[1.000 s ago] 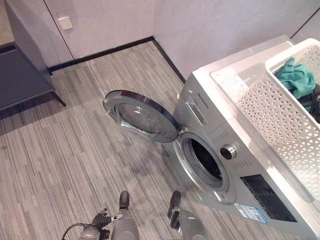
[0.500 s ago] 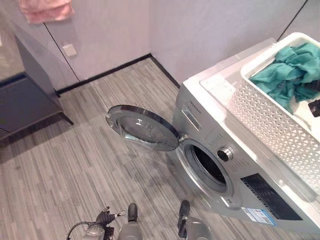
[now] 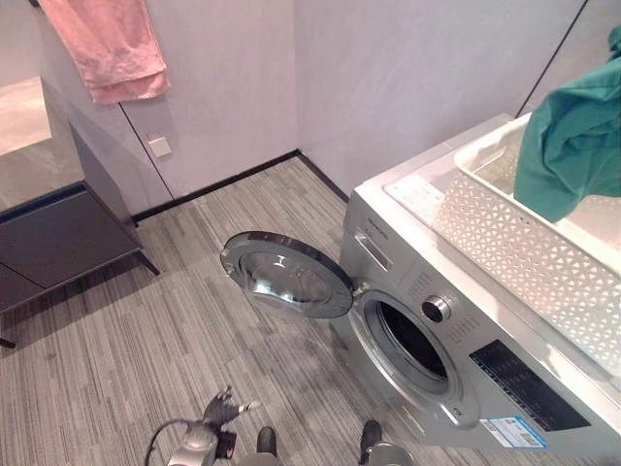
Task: Grab the laundry basket,head to the washer,open it,put in the laundry and shut it.
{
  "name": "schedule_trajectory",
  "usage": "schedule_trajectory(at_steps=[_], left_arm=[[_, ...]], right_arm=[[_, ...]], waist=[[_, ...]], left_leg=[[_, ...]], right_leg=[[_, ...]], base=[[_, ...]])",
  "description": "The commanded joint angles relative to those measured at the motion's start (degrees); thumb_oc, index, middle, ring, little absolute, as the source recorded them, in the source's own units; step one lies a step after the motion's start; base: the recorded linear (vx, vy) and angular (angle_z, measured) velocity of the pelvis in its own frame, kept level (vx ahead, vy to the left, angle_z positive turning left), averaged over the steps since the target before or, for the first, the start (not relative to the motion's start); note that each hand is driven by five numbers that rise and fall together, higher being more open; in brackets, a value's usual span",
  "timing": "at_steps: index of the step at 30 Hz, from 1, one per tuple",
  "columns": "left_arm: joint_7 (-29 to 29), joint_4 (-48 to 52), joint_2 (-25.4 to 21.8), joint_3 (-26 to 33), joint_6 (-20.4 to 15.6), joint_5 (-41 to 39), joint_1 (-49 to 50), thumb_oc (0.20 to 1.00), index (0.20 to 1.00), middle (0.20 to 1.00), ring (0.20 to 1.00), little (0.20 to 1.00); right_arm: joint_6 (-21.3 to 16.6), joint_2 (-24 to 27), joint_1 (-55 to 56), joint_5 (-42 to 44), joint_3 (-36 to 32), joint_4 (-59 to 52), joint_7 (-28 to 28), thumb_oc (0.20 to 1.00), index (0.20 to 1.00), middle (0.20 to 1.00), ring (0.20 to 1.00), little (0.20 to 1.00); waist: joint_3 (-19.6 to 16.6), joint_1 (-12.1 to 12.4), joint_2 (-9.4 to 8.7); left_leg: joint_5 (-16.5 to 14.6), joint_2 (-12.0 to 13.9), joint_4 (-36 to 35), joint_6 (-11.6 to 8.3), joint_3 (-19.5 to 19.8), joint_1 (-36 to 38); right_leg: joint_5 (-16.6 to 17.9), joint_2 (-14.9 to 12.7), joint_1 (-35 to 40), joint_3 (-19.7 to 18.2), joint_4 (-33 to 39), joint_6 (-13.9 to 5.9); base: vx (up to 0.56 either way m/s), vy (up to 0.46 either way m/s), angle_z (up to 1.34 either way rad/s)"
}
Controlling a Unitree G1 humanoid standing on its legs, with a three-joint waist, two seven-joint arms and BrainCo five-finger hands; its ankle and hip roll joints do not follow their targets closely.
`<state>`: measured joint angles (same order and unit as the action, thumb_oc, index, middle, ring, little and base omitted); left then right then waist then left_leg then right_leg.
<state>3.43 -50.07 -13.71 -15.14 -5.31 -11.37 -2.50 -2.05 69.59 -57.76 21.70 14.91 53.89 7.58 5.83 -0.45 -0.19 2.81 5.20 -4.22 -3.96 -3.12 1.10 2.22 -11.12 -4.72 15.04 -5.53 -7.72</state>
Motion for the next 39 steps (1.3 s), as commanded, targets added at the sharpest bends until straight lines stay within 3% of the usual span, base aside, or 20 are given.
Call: schedule_trajectory(at_steps=[1, 8, 15, 20, 22, 27, 29, 30, 34, 37, 39], left_arm=[[-0.13, -1.76, -4.85, -1.21, -1.81, -2.32, -2.05, 1.000, 1.000, 1.000, 1.000, 1.000], [-0.93, 3.61, -6.11, -2.95, -1.57, 1.98, -2.75, 1.000, 1.000, 1.000, 1.000, 1.000], [-3.70, 16.75, -11.47, -1.36, -2.78, 1.12, -0.53, 1.000, 1.000, 1.000, 1.000, 1.000], [-4.50, 23.74, -14.18, 1.20, -3.20, 1.49, 1.92, 1.000, 1.000, 1.000, 1.000, 1.000], [-4.69, 28.06, -14.92, 2.55, -4.07, 2.05, 3.03, 1.000, 1.000, 1.000, 1.000, 1.000], [-7.05, 37.60, -17.92, 3.87, -4.16, -0.16, 5.45, 1.000, 1.000, 1.000, 1.000, 1.000], [-7.93, 42.14, -18.95, 4.92, -4.09, -0.99, 6.62, 1.000, 1.000, 1.000, 1.000, 1.000], [-8.60, 45.17, -19.64, 5.22, -4.03, -1.18, 6.66, 1.000, 1.000, 1.000, 1.000, 1.000], [-9.25, 50.34, -20.91, 5.42, -4.28, -2.38, 5.80, 1.000, 1.000, 1.000, 1.000, 1.000], [-10.52, 56.16, -21.69, 4.97, -3.76, -7.27, 5.20, 1.000, 1.000, 1.000, 1.000, 1.000], [-10.72, 57.66, -22.24, 4.70, -3.54, -7.83, 5.40, 1.000, 1.000, 1.000, 1.000, 1.000]], right_arm=[[-4.01, 3.24, -4.30, 2.93, -2.17, -4.93, 4.47, 0.200, 0.200, 0.200, 0.200, 0.200], [-7.17, 6.21, 4.76, 5.09, -14.55, -18.74, 9.64, 0.200, 0.200, 0.200, 0.200, 0.200], [-8.17, 12.96, 10.18, 7.35, -20.21, -23.02, 8.48, 0.200, 0.200, 0.200, 0.200, 0.200], [-9.85, 12.24, 17.15, 8.07, -26.23, -30.42, 8.04, 0.200, 0.200, 0.200, 0.200, 0.200], [-10.92, 10.64, 23.12, 6.12, -30.94, -35.36, 8.96, 0.200, 0.200, 0.200, 0.200, 0.200], [-10.71, 5.97, 34.87, 3.26, -38.80, -43.63, 8.49, 0.200, 0.200, 0.200, 0.200, 0.200], [-10.36, 2.02, 39.77, 0.83, -40.77, -49.74, 7.52, 0.200, 0.200, 0.200, 0.200, 0.200], [-9.92, -3.34, 44.36, -1.71, -41.49, -56.54, 5.90, 0.200, 0.200, 0.200, 0.200, 0.200], [-9.48, -10.00, 49.29, -3.44, -39.74, -65.12, 2.02, 0.200, 0.200, 0.200, 0.200, 0.200], [-8.31, -17.37, 55.64, -4.09, -33.42, -72.51, -4.85, 0.200, 0.200, 0.200, 0.200, 0.200], [-7.87, -18.84, 57.21, -4.37, -31.65, -74.20, -6.40, 0.200, 0.200, 0.200, 0.200, 0.200]], waist=[[-2.66, 0.16, -4.49], [-4.57, -3.16, -3.54], [-4.36, -5.85, -3.37], [-3.64, -7.23, -3.29], [-3.26, -8.07, -3.42], [-2.79, -7.03, -4.86], [-2.65, -6.84, -5.21], [-2.63, -6.43, -5.67], [-2.44, -5.45, -6.38], [-2.09, -4.35, -6.98], [-2.19, -4.14, -7.32]], left_leg=[[-8.25, 0.10, 1.82, -0.37, -0.16, 1.84], [-9.59, -1.69, 1.54, 0.89, -2.56, 4.33], [-10.02, -3.43, -0.14, 2.35, -5.89, 6.15], [-10.42, -4.64, -0.66, 3.44, -7.72, 6.80], [-10.95, -5.64, -0.77, 4.24, -8.45, 7.25], [-11.22, -6.83, -0.78, 5.05, -8.99, 7.61], [-11.31, -7.18, -0.78, 5.29, -9.00, 7.74], [-11.21, -7.41, -0.78, 5.43, -9.01, 7.79], [-10.97, -7.72, -0.78, 5.55, -8.74, 7.58], [-10.65, -8.18, -0.78, 5.69, -7.82, 7.17], [-10.57, -8.32, -0.78, 5.71, -7.55, 7.05]], right_leg=[[-3.08, -2.17, 0.62, -1.52, -1.34, -2.20], [-1.03, -3.09, 1.63, -4.19, 0.36, -3.55], [2.12, -4.08, -0.39, -7.91, 1.40, -5.34], [4.11, -4.57, -2.17, -10.65, 1.64, -6.28], [5.23, -4.92, -3.08, -12.17, 1.83, -7.04], [7.57, -5.52, -3.80, -13.32, 2.05, -7.28], [8.55, -5.74, -3.85, -13.47, 2.38, -7.28], [9.43, -6.06, -3.85, -13.19, 2.67, -7.28], [10.06, -6.67, -3.66, -12.27, 3.01, -7.28], [10.39, -7.40, -3.27, -11.27, 3.34, -7.28], [10.22, -7.71, -3.11, -11.02, 3.36, -7.28]], base=[[-0.01, 0.056, -0.07], [-0.03, 0.098, -0.12], [-0.06, 0.105, -0.31], [-0.08, 0.115, -0.52], [-0.09, 0.144, -0.35], [-0.05, 0.077, -0.26], [-0.04, 0.049, -0.23], [-0.04, 0.038, -0.10], [-0.03, 0.019, 0.01], [-0.03, -0.010, 0.17], [-0.02, -0.007, 0.14]])
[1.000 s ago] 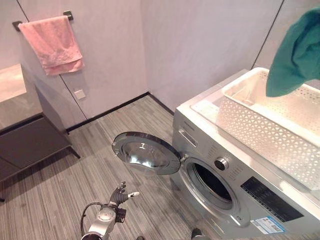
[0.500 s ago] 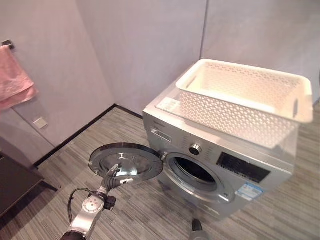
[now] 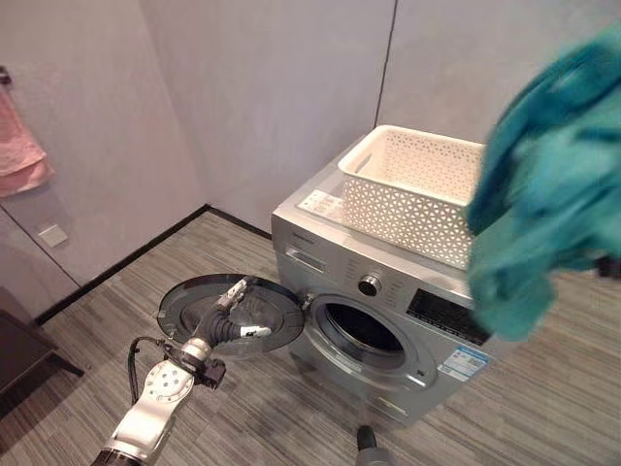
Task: Grab the laundry basket,head to the washer,open it,put in the laundry and shut it.
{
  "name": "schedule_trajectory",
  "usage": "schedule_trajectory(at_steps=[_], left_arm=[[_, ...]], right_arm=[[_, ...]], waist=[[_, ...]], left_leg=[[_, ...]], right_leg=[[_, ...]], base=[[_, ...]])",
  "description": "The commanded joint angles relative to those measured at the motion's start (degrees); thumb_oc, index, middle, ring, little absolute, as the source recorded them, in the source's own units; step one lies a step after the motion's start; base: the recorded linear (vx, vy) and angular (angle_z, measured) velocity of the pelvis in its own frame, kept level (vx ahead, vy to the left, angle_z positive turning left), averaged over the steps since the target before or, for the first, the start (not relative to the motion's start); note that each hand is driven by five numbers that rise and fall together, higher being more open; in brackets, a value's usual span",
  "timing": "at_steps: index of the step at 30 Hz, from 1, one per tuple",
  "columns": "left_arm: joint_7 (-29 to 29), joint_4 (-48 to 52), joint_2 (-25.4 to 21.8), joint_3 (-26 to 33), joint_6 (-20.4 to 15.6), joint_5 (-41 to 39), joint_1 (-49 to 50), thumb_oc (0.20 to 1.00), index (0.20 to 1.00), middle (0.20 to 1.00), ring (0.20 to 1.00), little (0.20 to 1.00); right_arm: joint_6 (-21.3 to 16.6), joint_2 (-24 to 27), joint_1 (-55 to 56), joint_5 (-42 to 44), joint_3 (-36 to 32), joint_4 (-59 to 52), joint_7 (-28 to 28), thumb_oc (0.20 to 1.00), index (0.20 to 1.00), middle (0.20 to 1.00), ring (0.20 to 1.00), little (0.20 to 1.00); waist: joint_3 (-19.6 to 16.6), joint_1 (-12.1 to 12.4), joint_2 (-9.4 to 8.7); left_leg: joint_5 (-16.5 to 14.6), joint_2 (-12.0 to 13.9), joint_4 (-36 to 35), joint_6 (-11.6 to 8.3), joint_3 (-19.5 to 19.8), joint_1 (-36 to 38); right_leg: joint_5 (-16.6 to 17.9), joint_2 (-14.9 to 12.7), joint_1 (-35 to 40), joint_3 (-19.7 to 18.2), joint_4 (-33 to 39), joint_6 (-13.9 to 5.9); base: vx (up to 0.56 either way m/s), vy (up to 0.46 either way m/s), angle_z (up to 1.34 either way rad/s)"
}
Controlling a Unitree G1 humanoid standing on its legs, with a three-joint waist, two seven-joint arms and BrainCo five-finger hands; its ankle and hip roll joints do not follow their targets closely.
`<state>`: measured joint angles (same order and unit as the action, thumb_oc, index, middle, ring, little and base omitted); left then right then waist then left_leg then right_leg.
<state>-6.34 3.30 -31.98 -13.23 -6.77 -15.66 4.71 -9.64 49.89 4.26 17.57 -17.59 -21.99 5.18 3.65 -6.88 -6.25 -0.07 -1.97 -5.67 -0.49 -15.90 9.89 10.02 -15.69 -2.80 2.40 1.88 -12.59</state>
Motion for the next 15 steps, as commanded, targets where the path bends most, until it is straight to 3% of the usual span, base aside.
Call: schedule_trajectory(at_steps=[1, 9, 13, 15], left_arm=[[-1.18, 5.90, -4.69, 1.61, -1.84, -4.71, -2.61, 1.000, 1.000, 1.000, 1.000, 1.000], [0.16, 3.41, -4.47, -5.39, 0.27, -7.11, -9.73, 1.000, 1.000, 1.000, 1.000, 1.000], [0.54, 1.04, -3.04, -7.80, 1.85, -9.93, -11.35, 1.000, 1.000, 1.000, 1.000, 1.000], [0.41, -1.00, -1.57, -11.94, 3.99, -13.45, -13.98, 1.000, 1.000, 1.000, 1.000, 1.000]], right_arm=[[0.39, -0.75, -3.57, 0.07, 4.91, -0.07, -6.61, 0.200, 0.200, 0.200, 0.200, 0.200], [3.51, -2.89, -7.98, 1.42, 21.16, -0.76, -10.72, 0.200, 0.200, 0.200, 0.200, 0.200], [4.36, -3.74, -10.79, 1.58, 25.39, -0.74, -10.87, 0.200, 0.200, 0.200, 0.200, 0.200], [5.30, -4.71, -14.00, 1.20, 28.63, -0.02, -9.73, 0.200, 0.200, 0.200, 0.200, 0.200]], waist=[[0.11, 2.86, -1.48], [1.64, 4.47, -1.31], [1.94, 4.71, -1.06], [1.78, 4.70, -0.54]], left_leg=[[-7.55, -1.35, 0.67, 2.21, 5.68, -1.99], [-6.03, -0.81, 0.67, 1.47, 8.17, -3.55], [-5.43, -0.56, 0.67, 1.14, 9.37, -4.32], [-5.11, -0.15, 0.67, 0.80, 10.13, -5.02]], right_leg=[[2.08, -3.55, -5.02, 1.87, -4.33, -2.41], [-0.90, -3.36, -4.86, 0.88, -6.46, -1.76], [-1.77, -3.28, -4.31, 1.92, -6.12, -1.43], [-2.39, -3.20, -3.62, 3.36, -5.44, -1.25]], base=[[-0.01, -0.007, 0.10], [-0.01, -0.040, 0.26], [0.02, -0.058, 0.24], [0.04, -0.071, 0.30]])
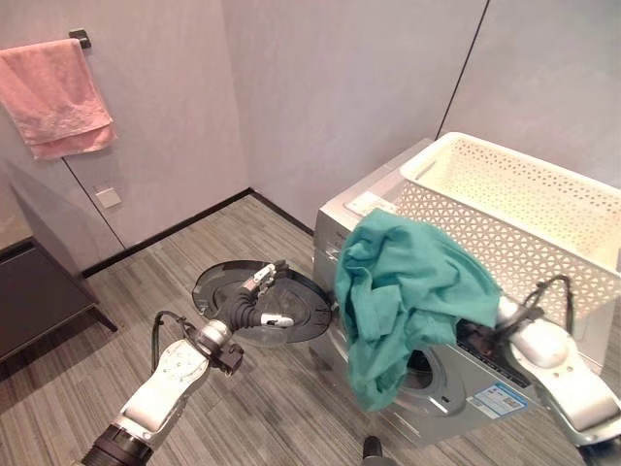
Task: Grab the laundry basket,head to the washer,open it,put in the laundry and shut it.
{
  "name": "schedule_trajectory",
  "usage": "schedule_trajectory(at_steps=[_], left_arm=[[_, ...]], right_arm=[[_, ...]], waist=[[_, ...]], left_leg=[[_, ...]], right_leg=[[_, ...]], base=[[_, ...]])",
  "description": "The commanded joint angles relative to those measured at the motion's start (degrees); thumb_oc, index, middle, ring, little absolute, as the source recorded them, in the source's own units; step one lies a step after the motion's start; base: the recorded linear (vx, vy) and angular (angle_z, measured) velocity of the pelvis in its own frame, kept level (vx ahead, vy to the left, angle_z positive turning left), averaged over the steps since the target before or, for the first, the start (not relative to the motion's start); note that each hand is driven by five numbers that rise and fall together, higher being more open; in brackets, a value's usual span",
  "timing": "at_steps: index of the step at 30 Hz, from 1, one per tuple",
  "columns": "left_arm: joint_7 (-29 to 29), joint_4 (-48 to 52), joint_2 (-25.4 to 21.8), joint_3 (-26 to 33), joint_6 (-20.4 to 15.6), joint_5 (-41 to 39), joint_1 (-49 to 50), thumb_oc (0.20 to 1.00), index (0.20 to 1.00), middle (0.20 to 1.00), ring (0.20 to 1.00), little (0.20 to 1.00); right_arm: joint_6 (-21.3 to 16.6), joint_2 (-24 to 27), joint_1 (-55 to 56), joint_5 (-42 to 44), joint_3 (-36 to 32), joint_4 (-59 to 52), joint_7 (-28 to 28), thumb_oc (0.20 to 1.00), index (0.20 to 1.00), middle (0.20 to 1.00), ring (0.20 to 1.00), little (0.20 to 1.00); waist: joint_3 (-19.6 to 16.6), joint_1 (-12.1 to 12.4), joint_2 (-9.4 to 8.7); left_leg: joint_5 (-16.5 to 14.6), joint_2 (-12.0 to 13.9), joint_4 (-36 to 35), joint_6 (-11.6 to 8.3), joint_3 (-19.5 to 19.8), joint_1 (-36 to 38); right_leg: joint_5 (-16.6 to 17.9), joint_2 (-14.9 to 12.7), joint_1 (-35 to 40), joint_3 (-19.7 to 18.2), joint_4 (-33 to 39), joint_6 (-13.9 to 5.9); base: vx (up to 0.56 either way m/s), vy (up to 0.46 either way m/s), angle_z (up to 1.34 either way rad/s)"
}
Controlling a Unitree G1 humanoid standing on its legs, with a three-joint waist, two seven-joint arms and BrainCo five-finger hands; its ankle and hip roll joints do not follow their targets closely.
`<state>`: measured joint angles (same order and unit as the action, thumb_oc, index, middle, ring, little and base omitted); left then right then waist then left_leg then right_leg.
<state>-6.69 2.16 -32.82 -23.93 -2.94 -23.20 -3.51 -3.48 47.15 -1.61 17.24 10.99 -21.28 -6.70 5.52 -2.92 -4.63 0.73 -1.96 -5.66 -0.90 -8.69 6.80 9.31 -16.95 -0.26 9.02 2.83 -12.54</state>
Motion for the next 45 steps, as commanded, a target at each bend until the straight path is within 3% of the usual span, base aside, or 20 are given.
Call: schedule_trajectory(at_steps=[1, 3, 10, 16, 25, 31, 36, 39, 45], left_arm=[[0.77, 0.08, -0.73, -1.25, 0.14, -5.91, -5.82, 1.000, 1.000, 1.000, 1.000, 1.000], [1.34, -1.08, 0.96, -6.09, 1.40, -9.53, -8.82, 1.000, 1.000, 1.000, 1.000, 1.000], [2.94, -0.81, 3.72, -13.65, 3.04, -12.11, -15.90, 1.000, 1.000, 1.000, 1.000, 1.000], [2.76, -1.37, 6.73, -18.91, 3.17, -13.39, -22.23, 1.000, 1.000, 1.000, 1.000, 1.000], [0.75, 1.06, 6.81, -24.68, 5.67, -13.37, -24.76, 1.000, 1.000, 1.000, 1.000, 1.000], [-0.19, -3.35, 12.69, -28.47, 7.07, -12.32, -26.23, 1.000, 1.000, 1.000, 1.000, 1.000], [0.97, -5.16, 15.33, -29.00, 6.77, -14.49, -27.00, 1.000, 1.000, 1.000, 1.000, 1.000], [3.38, -10.44, 20.49, -28.09, 5.60, -14.20, -27.98, 1.000, 1.000, 1.000, 1.000, 1.000], [4.75, -14.54, 23.65, -26.52, 4.44, -11.64, -28.16, 1.000, 1.000, 1.000, 1.000, 1.000]], right_arm=[[-0.88, -1.97, -8.21, 1.53, 0.07, -0.68, 2.17, 0.200, 0.200, 0.200, 0.200, 0.200], [-0.50, -3.36, -11.53, 1.77, 3.02, -0.44, 3.55, 0.200, 0.200, 0.200, 0.200, 0.200], [0.17, -5.32, -15.05, 0.79, 6.54, -0.24, 6.03, 0.200, 0.200, 0.200, 0.200, 0.200], [0.28, -5.59, -15.75, -0.30, 7.14, -0.26, 7.06, 0.200, 0.200, 0.200, 0.200, 0.200], [1.54, -3.35, -15.44, -1.36, 7.77, -0.46, 6.19, 0.200, 0.200, 0.200, 0.200, 0.200], [2.39, -3.99, -16.43, -2.25, 7.47, 0.53, 7.20, 0.200, 0.200, 0.200, 0.200, 0.200], [2.52, -5.30, -17.73, -2.68, 7.54, 2.15, 8.93, 0.200, 0.200, 0.200, 0.200, 0.200], [1.89, -7.17, -18.54, -1.99, 7.36, 2.29, 10.76, 0.200, 0.200, 0.200, 0.200, 0.200], [0.90, -8.11, -17.16, -1.47, 5.10, 1.71, 12.24, 0.200, 0.200, 0.200, 0.200, 0.200]], waist=[[-0.07, 0.66, -2.14], [0.02, 0.36, -1.68], [0.98, -0.20, -0.61], [1.46, -1.12, 0.88], [1.88, -1.98, 3.83], [2.29, -2.84, 5.39], [2.39, -3.14, 5.41], [2.54, -3.48, 4.51], [2.96, -3.66, 3.26]], left_leg=[[-5.91, -0.14, 0.66, 1.20, 3.00, -1.94], [-5.54, 0.17, 0.66, 0.94, 3.57, -2.38], [-5.16, 0.50, 0.66, 0.58, 4.13, -3.25], [-4.89, 0.04, 0.66, 0.33, 4.62, -4.12], [-4.72, -0.87, 0.66, 0.30, 5.19, -4.29], [-4.60, -1.05, 0.66, 0.37, 5.09, -4.41], [-4.42, -0.84, 0.66, 0.35, 4.79, -4.63], [-4.30, -0.38, 0.66, 0.20, 4.57, -5.05], [-4.21, 0.69, 0.66, -0.05, 4.29, -5.78]], right_leg=[[-1.68, -1.94, -6.12, -3.17, -6.36, -1.28], [-2.03, -1.90, -5.73, -2.22, -6.17, -1.09], [-2.71, -1.91, -5.45, -1.29, -5.99, -0.73], [-2.99, -2.51, -5.63, -0.99, -6.03, -0.59], [-3.07, -3.69, -5.02, -0.44, -5.79, -0.57], [-3.05, -3.71, -4.98, -0.44, -5.24, -0.42], [-3.00, -3.38, -5.05, -0.63, -4.80, -0.25], [-3.14, -2.75, -5.47, -0.87, -4.66, 0.07], [-3.46, -1.65, -6.35, -1.09, -4.71, 0.52]], base=[[0.03, -0.054, 0.23], [0.03, -0.061, 0.25], [0.00, -0.041, 0.17], [-0.01, -0.031, 0.06], [0.01, -0.003, 0.09], [0.00, 0.000, 0.01], [0.00, 0.000, 0.00], [-0.01, -0.026, 0.00], [-0.02, -0.039, -0.01]])
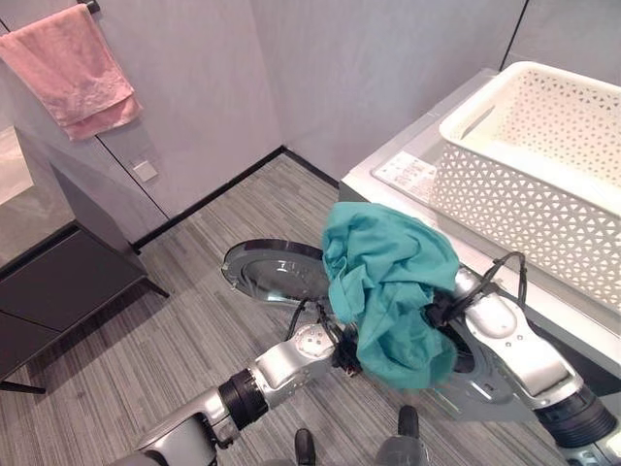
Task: Grab the laundry basket,head to the washer,open it,put in the laundry and shut it.
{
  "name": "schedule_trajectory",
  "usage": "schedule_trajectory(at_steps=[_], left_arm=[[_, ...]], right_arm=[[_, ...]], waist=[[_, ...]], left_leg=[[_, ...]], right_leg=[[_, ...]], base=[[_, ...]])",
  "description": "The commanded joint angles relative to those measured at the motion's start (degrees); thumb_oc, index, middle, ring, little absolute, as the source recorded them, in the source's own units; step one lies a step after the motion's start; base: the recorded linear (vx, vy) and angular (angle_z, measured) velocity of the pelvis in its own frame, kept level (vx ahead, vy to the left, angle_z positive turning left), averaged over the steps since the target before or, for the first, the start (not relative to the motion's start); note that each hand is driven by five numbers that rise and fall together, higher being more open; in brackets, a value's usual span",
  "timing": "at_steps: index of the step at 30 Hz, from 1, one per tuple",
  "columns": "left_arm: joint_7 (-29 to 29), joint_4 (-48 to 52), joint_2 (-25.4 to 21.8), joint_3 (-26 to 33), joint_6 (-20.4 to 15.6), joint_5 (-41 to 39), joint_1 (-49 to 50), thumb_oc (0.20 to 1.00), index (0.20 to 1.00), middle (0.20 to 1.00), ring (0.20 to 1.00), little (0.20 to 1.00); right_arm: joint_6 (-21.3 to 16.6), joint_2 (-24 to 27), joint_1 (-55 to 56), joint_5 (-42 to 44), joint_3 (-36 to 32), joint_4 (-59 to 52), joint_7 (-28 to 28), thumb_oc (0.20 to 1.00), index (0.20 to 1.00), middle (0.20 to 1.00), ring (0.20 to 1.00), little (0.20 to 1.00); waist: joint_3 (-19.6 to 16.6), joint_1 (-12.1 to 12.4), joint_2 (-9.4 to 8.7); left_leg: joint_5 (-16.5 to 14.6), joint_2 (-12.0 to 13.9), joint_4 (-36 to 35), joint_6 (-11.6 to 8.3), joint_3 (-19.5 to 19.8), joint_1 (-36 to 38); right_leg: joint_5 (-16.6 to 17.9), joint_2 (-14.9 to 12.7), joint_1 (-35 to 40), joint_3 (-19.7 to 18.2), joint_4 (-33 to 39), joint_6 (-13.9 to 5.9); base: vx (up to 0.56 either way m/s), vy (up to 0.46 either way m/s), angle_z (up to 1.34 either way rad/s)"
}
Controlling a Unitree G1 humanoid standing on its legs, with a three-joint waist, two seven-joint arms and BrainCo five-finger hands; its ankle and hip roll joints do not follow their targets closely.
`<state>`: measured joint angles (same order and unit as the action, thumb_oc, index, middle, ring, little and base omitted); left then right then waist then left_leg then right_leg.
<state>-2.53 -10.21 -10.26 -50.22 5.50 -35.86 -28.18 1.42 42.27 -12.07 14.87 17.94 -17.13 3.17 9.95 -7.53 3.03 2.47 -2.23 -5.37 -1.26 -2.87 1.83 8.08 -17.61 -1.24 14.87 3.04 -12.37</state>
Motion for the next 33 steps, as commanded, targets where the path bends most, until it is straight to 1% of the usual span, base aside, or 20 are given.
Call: schedule_trajectory(at_steps=[1, 2, 3, 10, 15, 18, 20, 21, 22, 23, 24, 25, 26, 27, 28, 29, 31, 33], left_arm=[[0.68, -2.29, 1.19, 0.08, -4.10, 1.34, -3.19, 0.655, 0.655, 0.655, 0.655, 0.655], [0.95, -2.42, 1.29, 0.24, -4.23, 1.30, -3.00, 0.529, 0.529, 0.529, 0.529, 0.529], [1.22, -2.47, 1.42, 0.50, -4.36, 1.36, -2.96, 0.200, 0.200, 0.200, 0.200, 0.200], [2.80, -3.16, 2.22, 2.13, -5.53, 1.50, -1.54, 0.200, 0.200, 0.200, 0.200, 0.200], [4.90, -3.36, 2.35, 4.06, -7.10, 2.35, 0.20, 0.200, 0.200, 0.200, 0.200, 0.200], [5.58, -3.20, 2.31, 4.83, -7.59, 2.40, 0.78, 0.200, 0.200, 0.200, 0.200, 0.200], [6.32, -3.22, 2.14, 6.11, -8.30, 2.37, 1.51, 0.200, 0.200, 0.200, 0.200, 0.200], [6.31, -2.90, 1.70, 6.70, -8.48, 2.75, 1.94, 0.200, 0.200, 0.200, 0.200, 0.200], [6.18, -2.68, 1.28, 7.47, -8.81, 2.93, 2.50, 0.200, 0.200, 0.200, 0.200, 0.200], [6.18, -2.67, 1.30, 7.49, -8.80, 2.93, 2.53, 0.200, 0.200, 0.200, 0.200, 0.200], [5.95, -2.42, 0.76, 8.27, -9.28, 3.11, 3.21, 0.200, 0.200, 0.200, 0.200, 0.200], [5.95, -2.42, 0.76, 8.27, -9.28, 3.11, 3.21, 0.200, 0.200, 0.200, 0.200, 0.200], [5.99, -2.54, 0.33, 8.99, -9.80, 3.86, 3.48, 0.200, 0.200, 0.200, 0.200, 0.200], [5.99, -2.54, 0.35, 8.98, -9.80, 3.87, 3.49, 0.200, 0.200, 0.200, 0.200, 0.200], [5.93, -2.74, -0.26, 10.12, -10.25, 4.12, 4.33, 0.200, 0.200, 0.200, 0.200, 0.200], [5.93, -2.73, -0.26, 10.11, -10.25, 4.12, 4.35, 0.200, 0.200, 0.200, 0.200, 0.200], [5.25, -2.72, -1.24, 11.71, -10.58, 4.43, 6.18, 0.200, 0.200, 0.200, 0.200, 0.200], [4.83, -2.76, -1.72, 12.21, -10.78, 4.76, 6.92, 0.200, 0.200, 0.200, 0.200, 0.200]], right_arm=[[-4.11, -3.27, -6.43, 1.04, -2.31, -2.53, 2.53, 0.200, 0.200, 0.200, 0.200, 0.200], [-4.19, -3.32, -6.29, 1.17, -2.49, -2.51, 2.71, 0.200, 0.200, 0.200, 0.200, 0.200], [-4.32, -3.35, -6.07, 1.36, -2.77, -2.54, 2.90, 0.200, 0.200, 0.200, 0.200, 0.200], [-5.40, -3.72, -5.10, 2.18, -3.87, -2.76, 3.66, 0.200, 0.200, 0.200, 0.200, 0.200], [-6.34, -4.15, -4.48, 3.00, -3.74, -2.27, 4.33, 0.200, 0.200, 0.200, 0.200, 0.200], [-6.64, -4.04, -4.29, 3.35, -3.40, -2.23, 4.05, 0.200, 0.200, 0.200, 0.200, 0.200], [-6.90, -2.87, -3.97, 5.23, -2.05, -1.55, 2.78, 0.200, 0.200, 0.200, 0.200, 0.200], [-7.07, -1.60, -3.69, 6.37, -1.30, -1.39, 1.52, 0.827, 0.827, 0.827, 0.827, 0.827], [-6.94, 0.14, -3.17, 6.57, -0.78, -1.83, 0.45, 1.000, 1.000, 1.000, 1.000, 1.000], [-6.96, 0.17, -3.18, 6.59, -0.75, -1.82, 0.44, 1.000, 1.000, 1.000, 1.000, 1.000], [-7.24, 3.83, -2.06, 7.50, -0.54, -2.67, -1.35, 1.000, 1.000, 1.000, 1.000, 1.000], [-7.24, 3.84, -2.06, 7.50, -0.54, -2.67, -1.35, 1.000, 1.000, 1.000, 1.000, 1.000], [-8.01, 6.16, -0.85, 8.94, -1.28, -2.75, -2.53, 1.000, 1.000, 1.000, 1.000, 1.000], [-8.03, 6.19, -0.82, 8.96, -1.30, -2.75, -2.54, 1.000, 1.000, 1.000, 1.000, 1.000], [-8.62, 7.91, 0.79, 10.48, -2.16, -2.75, -3.86, 1.000, 1.000, 1.000, 1.000, 1.000], [-8.62, 7.92, 0.83, 10.49, -2.18, -2.76, -3.87, 1.000, 1.000, 1.000, 1.000, 1.000], [-9.15, 10.69, 2.75, 12.48, -2.76, -2.92, -6.59, 1.000, 1.000, 1.000, 1.000, 1.000], [-9.30, 11.54, 3.60, 13.03, -2.94, -3.07, -7.68, 1.000, 1.000, 1.000, 1.000, 1.000]], waist=[[-1.48, 0.98, -4.62], [-1.44, 1.05, -4.80], [-1.38, 1.14, -5.01], [-1.15, 1.48, -5.98], [-0.88, 1.86, -6.81], [-0.81, 2.02, -7.08], [-0.64, 2.37, -7.57], [-0.67, 2.47, -7.79], [-0.70, 2.57, -8.00], [-0.73, 2.55, -7.96], [-0.82, 2.60, -8.19], [-0.82, 2.60, -8.19], [-0.92, 2.51, -8.41], [-0.94, 2.53, -8.39], [-0.99, 2.46, -8.49], [-1.01, 2.47, -8.48], [-1.12, 2.46, -8.64], [-1.20, 2.44, -8.65]], left_leg=[[-5.98, 1.16, 0.37, 0.25, -1.61, -0.86], [-5.93, 1.34, 0.37, 0.17, -1.68, -0.96], [-5.87, 1.53, 0.37, 0.11, -1.66, -1.08], [-5.74, 2.46, 0.37, -0.34, -1.48, -1.43], [-5.70, 3.24, 0.37, -0.65, -1.78, -1.34], [-5.67, 3.45, 0.37, -0.75, -1.87, -1.42], [-5.47, 3.86, 0.37, -0.93, -1.94, -1.57], [-5.46, 3.98, 0.37, -1.05, -2.06, -1.65], [-5.41, 4.10, 0.37, -1.17, -2.12, -1.69], [-5.42, 4.11, 0.37, -1.17, -2.12, -1.70], [-5.30, 4.38, 0.37, -1.36, -2.20, -1.80], [-5.30, 4.39, 0.37, -1.36, -2.19, -1.81], [-5.22, 4.61, 0.37, -1.58, -2.16, -1.88], [-5.22, 4.62, 0.37, -1.59, -2.16, -1.90], [-5.08, 4.84, 0.37, -1.80, -2.26, -2.10], [-5.08, 4.85, 0.37, -1.80, -2.26, -2.11], [-5.02, 5.07, 0.37, -2.00, -2.38, -2.21], [-5.06, 5.10, 0.37, -2.05, -2.39, -2.21]], right_leg=[[-2.26, -0.84, -5.40, -6.91, -4.85, 0.39], [-2.30, -0.71, -5.42, -6.94, -4.84, 0.45], [-2.42, -0.53, -5.51, -6.98, -4.89, 0.55], [-3.12, 0.34, -5.74, -6.90, -5.20, 1.05], [-3.53, 0.97, -5.93, -6.54, -5.72, 1.37], [-3.63, 1.20, -6.11, -6.50, -5.78, 1.46], [-3.71, 1.46, -6.38, -6.35, -5.97, 1.58], [-3.71, 1.55, -6.45, -6.39, -5.94, 1.64], [-3.74, 1.61, -6.49, -6.34, -5.93, 1.64], [-3.74, 1.63, -6.50, -6.33, -5.94, 1.64], [-3.97, 1.82, -6.55, -6.20, -6.03, 1.73], [-3.97, 1.82, -6.55, -6.20, -6.04, 1.73], [-4.09, 2.03, -6.60, -6.18, -6.10, 1.77], [-4.09, 2.03, -6.62, -6.18, -6.11, 1.78], [-4.17, 2.14, -6.79, -6.07, -6.16, 1.80], [-4.17, 2.15, -6.81, -6.07, -6.16, 1.80], [-4.19, 2.26, -6.83, -5.80, -6.12, 1.76], [-4.22, 2.26, -6.80, -5.68, -6.12, 1.75]], base=[[-0.01, -0.042, -0.01], [-0.01, -0.041, -0.01], [-0.01, -0.043, -0.01], [-0.01, -0.035, 0.01], [0.00, -0.020, 0.00], [0.00, -0.011, 0.00], [-0.01, -0.037, -0.01], [0.00, 0.000, 0.00], [0.00, 0.000, 0.00], [0.00, 0.000, 0.00], [0.00, 0.000, 0.00], [0.00, 0.000, 0.00], [0.00, 0.000, 0.00], [0.00, 0.000, 0.00], [0.00, 0.000, 0.00], [0.00, 0.000, 0.00], [0.00, 0.000, 0.00], [0.00, 0.000, 0.00]])
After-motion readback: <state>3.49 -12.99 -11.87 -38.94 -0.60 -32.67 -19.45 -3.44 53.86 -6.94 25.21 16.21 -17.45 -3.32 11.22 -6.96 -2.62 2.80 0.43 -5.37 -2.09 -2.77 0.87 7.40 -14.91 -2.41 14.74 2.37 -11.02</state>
